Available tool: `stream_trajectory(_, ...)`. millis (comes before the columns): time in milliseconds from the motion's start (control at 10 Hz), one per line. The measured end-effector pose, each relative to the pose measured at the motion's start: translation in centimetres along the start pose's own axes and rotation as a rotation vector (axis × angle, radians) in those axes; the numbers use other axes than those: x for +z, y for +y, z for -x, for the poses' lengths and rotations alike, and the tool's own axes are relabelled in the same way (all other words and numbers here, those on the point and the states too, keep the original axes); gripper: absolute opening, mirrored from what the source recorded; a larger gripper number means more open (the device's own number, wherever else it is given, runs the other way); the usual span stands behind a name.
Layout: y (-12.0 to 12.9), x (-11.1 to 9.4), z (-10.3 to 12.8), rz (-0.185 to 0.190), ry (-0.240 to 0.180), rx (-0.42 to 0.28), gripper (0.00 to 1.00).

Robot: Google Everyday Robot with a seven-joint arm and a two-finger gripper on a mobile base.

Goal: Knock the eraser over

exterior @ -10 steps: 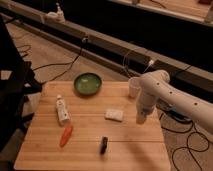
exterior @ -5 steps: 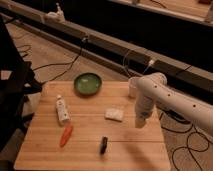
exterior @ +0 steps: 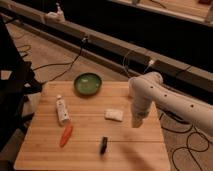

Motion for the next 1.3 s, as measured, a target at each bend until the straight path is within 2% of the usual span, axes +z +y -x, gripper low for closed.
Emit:
stream_trajectory(300,2.8,2.1,3.0,0.017,0.04,-0.11,0.0)
stream_trajectory(700,7.0,5.3,8.5,0.107,0.027,-0.241,0.0)
stream_trajectory(900,8.2,4.9,11.6,0.131,-0.036,-0.305,0.0)
stream_trajectory(1100,8.9,3.5,14.8,0.134,-0.138,-0.369,0.0)
stream_trajectory(1300,9.1,1.6,18.2,0.123,-0.294,-0.411,0.0)
